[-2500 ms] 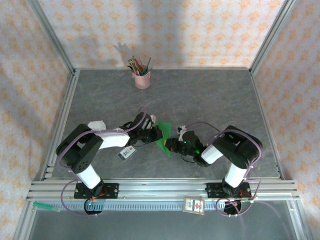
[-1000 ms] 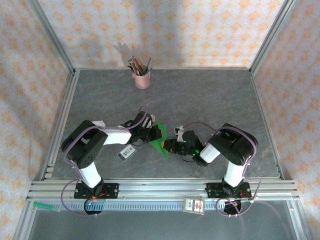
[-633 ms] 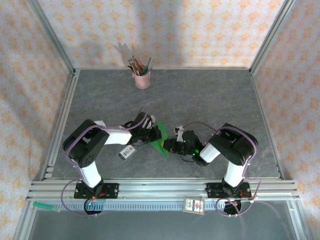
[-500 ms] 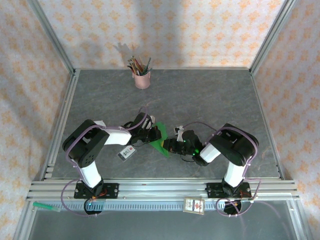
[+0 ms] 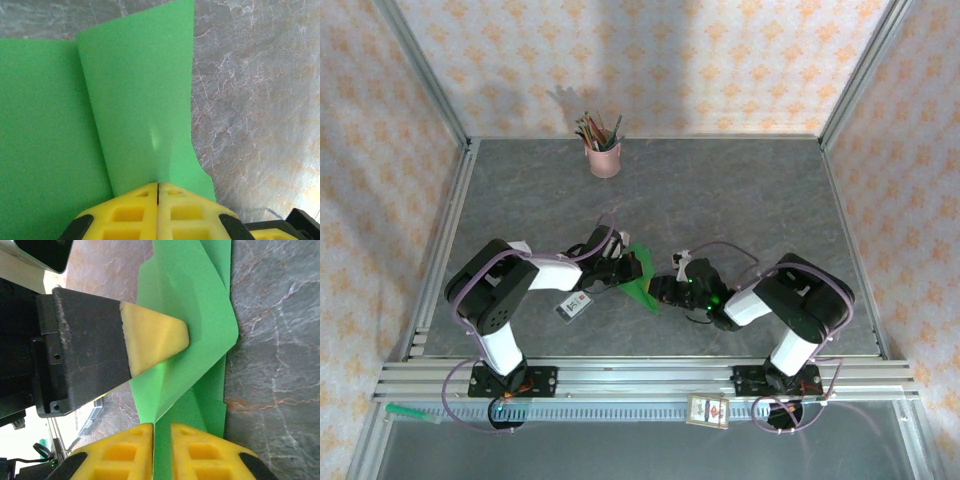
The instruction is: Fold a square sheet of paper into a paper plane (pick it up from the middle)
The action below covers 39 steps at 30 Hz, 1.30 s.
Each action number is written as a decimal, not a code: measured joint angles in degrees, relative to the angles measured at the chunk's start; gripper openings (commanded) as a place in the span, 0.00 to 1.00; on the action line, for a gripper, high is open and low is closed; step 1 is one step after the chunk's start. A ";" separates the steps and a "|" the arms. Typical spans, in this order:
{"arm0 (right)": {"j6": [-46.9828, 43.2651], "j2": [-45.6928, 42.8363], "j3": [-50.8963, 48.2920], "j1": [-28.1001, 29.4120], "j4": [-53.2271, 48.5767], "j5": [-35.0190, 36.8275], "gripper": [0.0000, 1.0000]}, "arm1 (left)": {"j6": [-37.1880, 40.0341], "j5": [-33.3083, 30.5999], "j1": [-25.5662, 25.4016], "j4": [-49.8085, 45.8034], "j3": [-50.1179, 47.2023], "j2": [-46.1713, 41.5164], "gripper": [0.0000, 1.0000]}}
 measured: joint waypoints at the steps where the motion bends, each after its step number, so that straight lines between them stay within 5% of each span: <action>1: -0.31 -0.70 -0.02 0.00 -0.63 0.26 0.18 | 0.00 0.00 0.00 0.00 0.00 0.00 0.08; 10: -5.16 -10.82 -0.46 2.29 -10.93 6.99 0.24 | 0.00 0.00 0.00 0.02 0.00 0.00 0.08; 20: -10.93 -14.51 3.43 10.19 -25.44 20.74 0.43 | 0.00 0.00 0.00 0.02 0.00 0.00 0.08; 39: -14.49 -6.67 10.08 12.15 -32.04 26.05 0.36 | 0.09 0.04 0.28 -0.15 0.00 -0.02 0.09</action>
